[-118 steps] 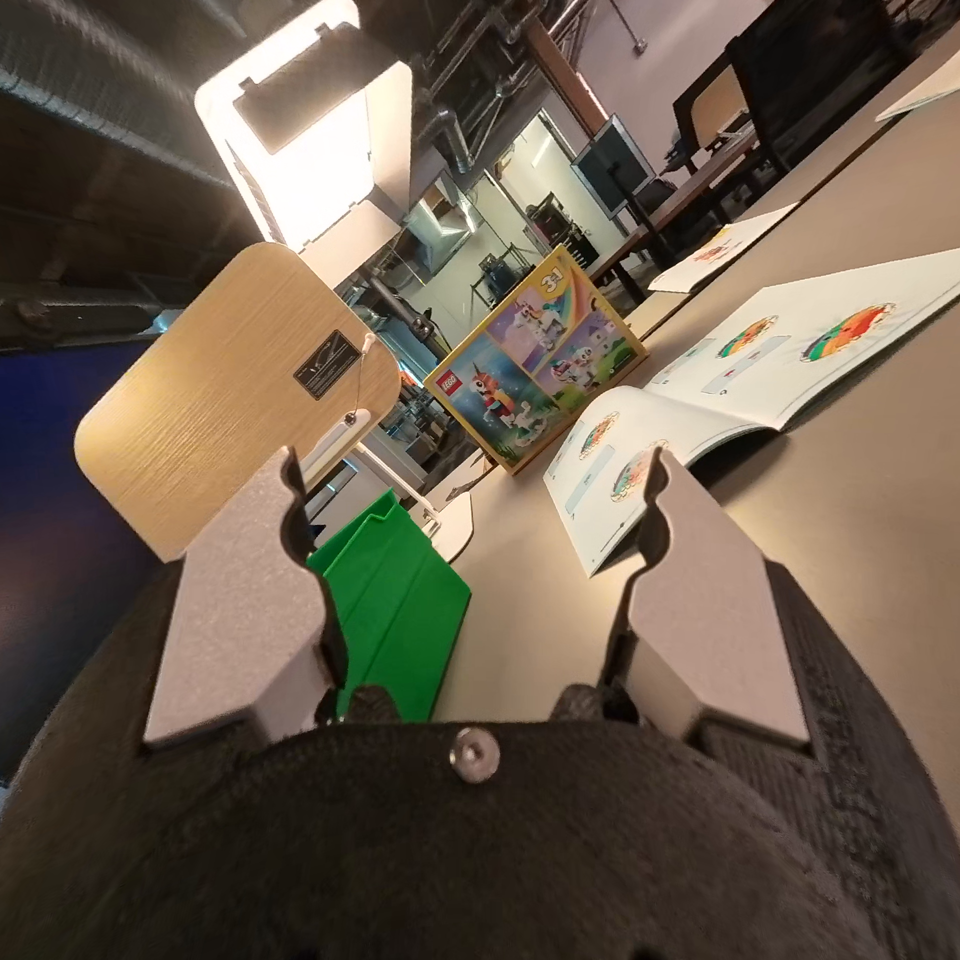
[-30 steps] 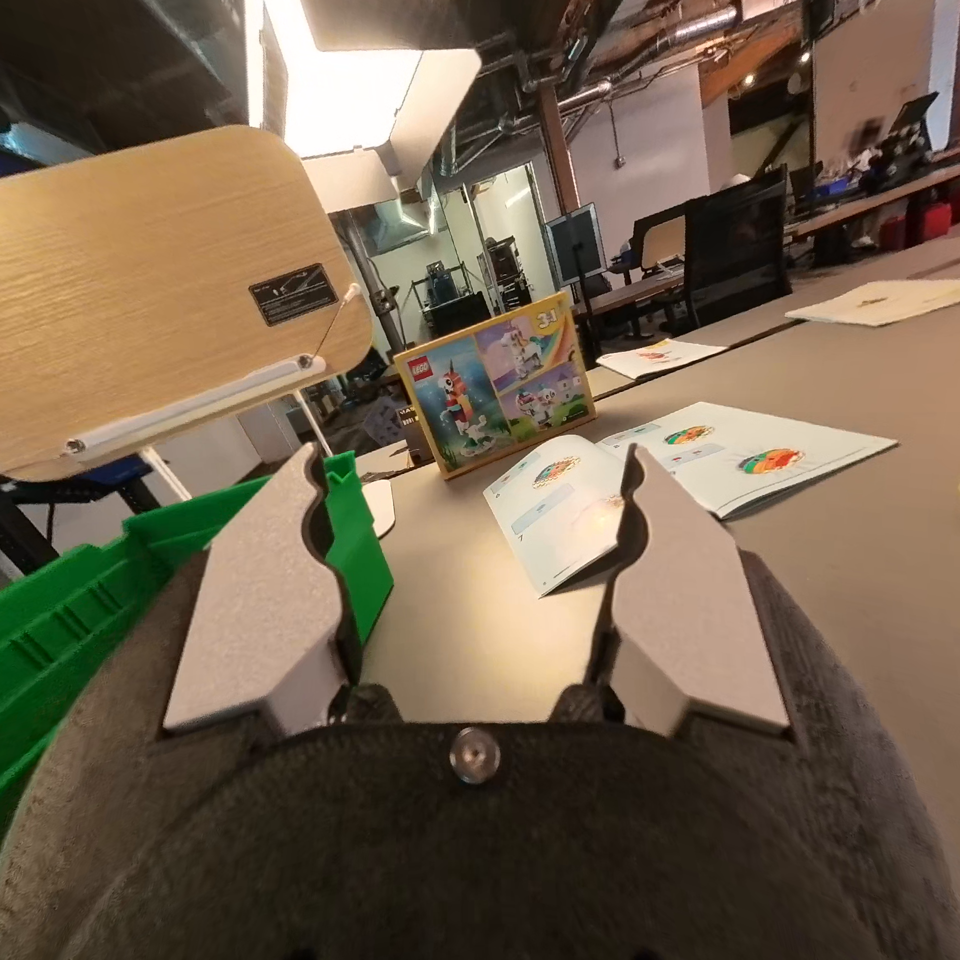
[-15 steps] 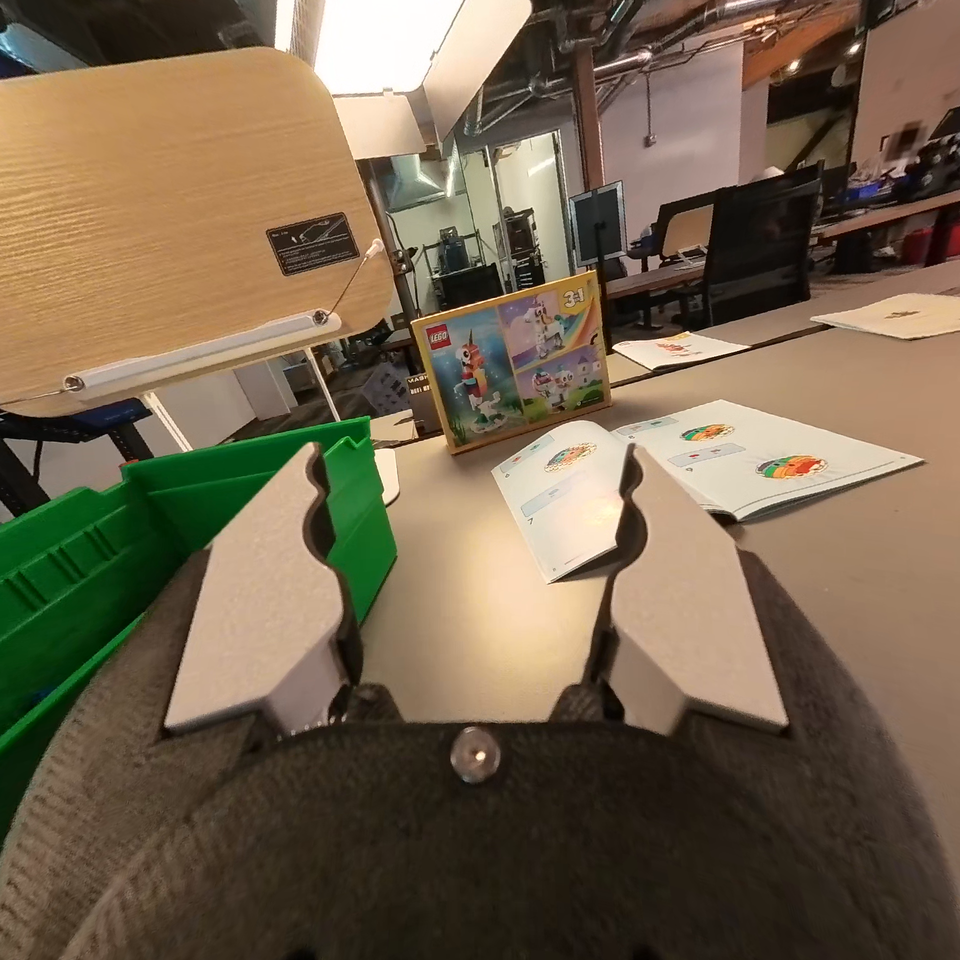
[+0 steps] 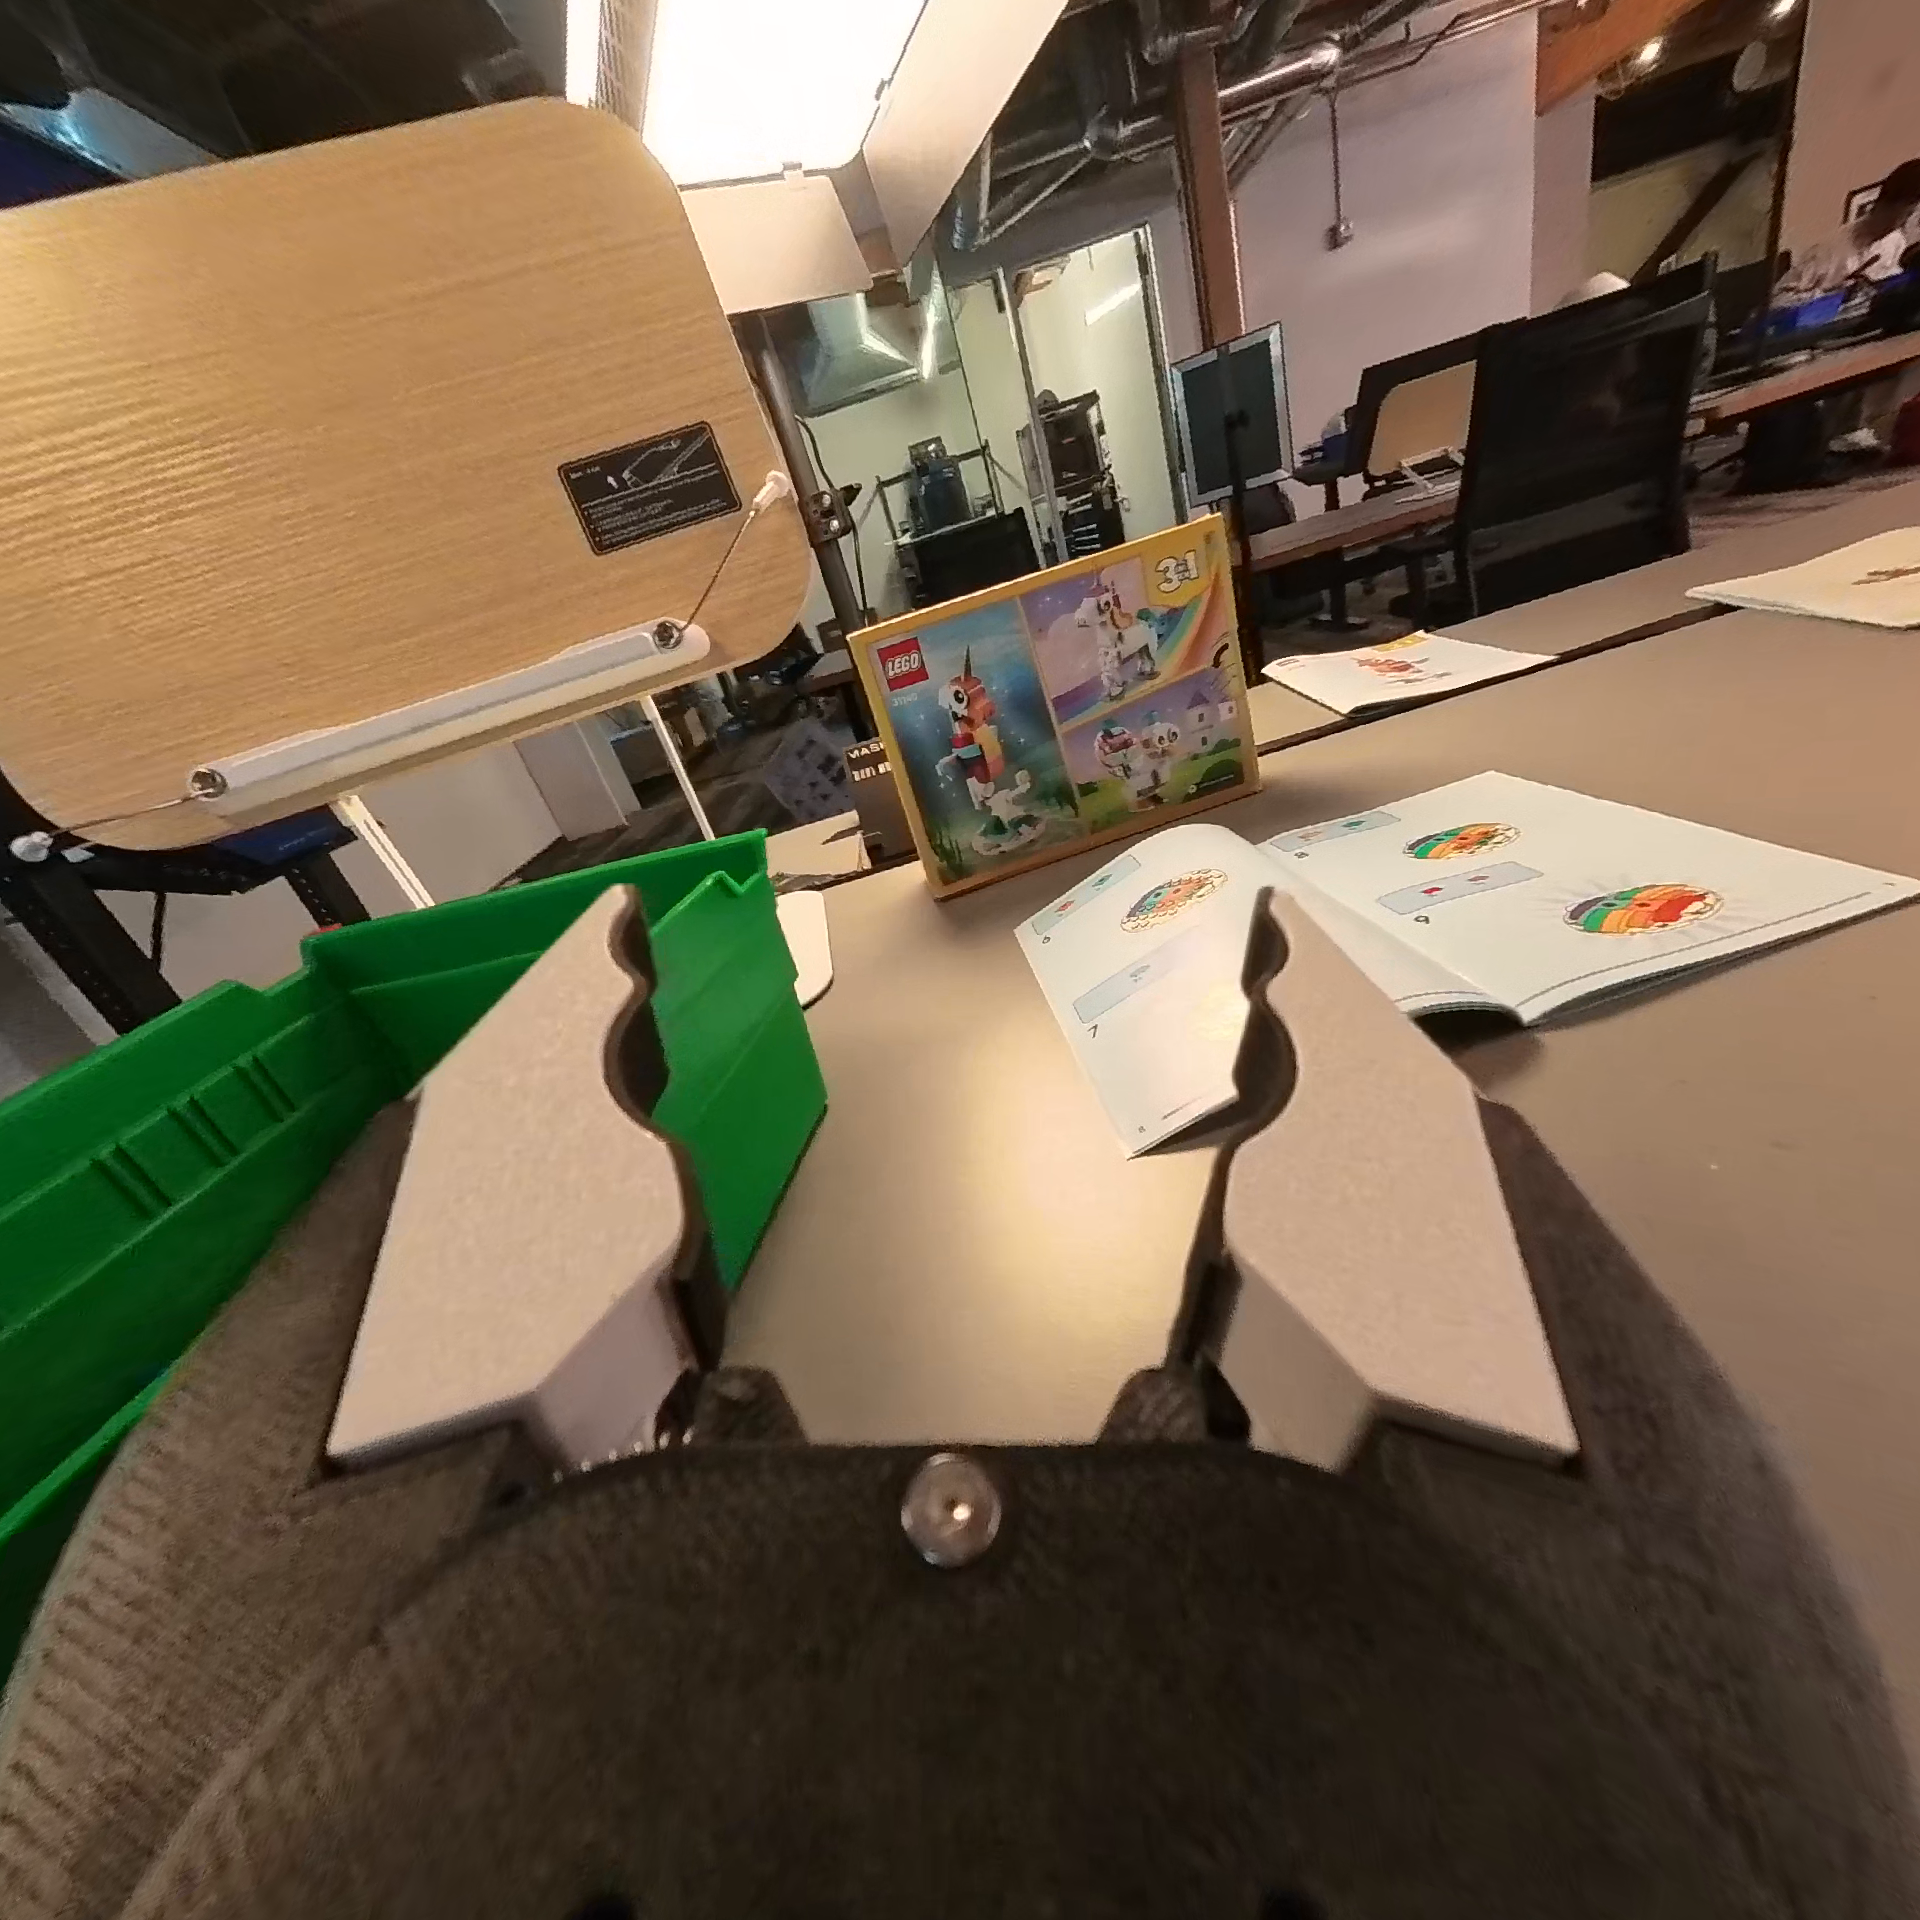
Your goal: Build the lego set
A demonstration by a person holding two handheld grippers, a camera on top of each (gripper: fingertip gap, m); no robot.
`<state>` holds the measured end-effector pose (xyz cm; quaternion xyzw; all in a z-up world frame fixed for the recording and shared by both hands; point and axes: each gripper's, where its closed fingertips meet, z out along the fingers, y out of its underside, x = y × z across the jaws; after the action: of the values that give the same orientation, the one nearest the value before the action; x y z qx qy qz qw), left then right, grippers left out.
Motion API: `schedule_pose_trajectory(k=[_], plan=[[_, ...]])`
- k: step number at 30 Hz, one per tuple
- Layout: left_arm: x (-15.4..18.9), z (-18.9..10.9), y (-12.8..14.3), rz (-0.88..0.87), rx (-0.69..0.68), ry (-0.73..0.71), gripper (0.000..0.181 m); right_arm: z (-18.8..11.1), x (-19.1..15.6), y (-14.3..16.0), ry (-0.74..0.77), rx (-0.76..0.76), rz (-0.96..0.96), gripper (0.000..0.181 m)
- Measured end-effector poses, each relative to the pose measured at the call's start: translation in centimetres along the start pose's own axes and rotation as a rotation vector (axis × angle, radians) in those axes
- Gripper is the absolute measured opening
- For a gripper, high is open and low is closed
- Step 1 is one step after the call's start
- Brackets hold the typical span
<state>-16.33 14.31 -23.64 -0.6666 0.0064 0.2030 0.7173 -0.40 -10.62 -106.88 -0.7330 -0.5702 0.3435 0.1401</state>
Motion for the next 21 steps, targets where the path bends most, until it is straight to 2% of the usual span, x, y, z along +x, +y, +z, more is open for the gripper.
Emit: schedule_pose_trajectory(k=[3,5,7,9,13,17,21], plan=[[-0.2,-0.2,-0.4,0.04,0.017,-0.025,0.112,-4.9,0.1,-1.0,0.019,0.048,-0.032,0.003],[-0.2,-0.5,-1.0,0.071,0.047,-0.043,0.111,-9.6,0.8,-0.1,0.051,0.023,-0.079,0.004],[-0.2,-0.8,-1.5,0.111,0.077,-0.066,0.109,-14.9,2.2,2.3,0.105,-0.042,-0.093,0.004],[0.1,-1.3,-2.0,0.16,0.087,-0.089,0.105,-20.8,4.0,5.9,0.175,-0.138,-0.053,0.004],[3.7,-2.9,-3.1,0.423,0.119,-0.08,0.094,-34.0,6.3,13.2,0.39,-0.289,0.156,0.003],[9.7,-7.8,-5.1,0.51,0.137,0.047,0.093,-45.2,4.8,17.9,0.601,-0.316,0.375,0.003],[12.4,-16.3,-10.5,0.35,0.172,0.067,0.096,-53.1,0.9,19.8,0.742,-0.205,0.565,0.003]])
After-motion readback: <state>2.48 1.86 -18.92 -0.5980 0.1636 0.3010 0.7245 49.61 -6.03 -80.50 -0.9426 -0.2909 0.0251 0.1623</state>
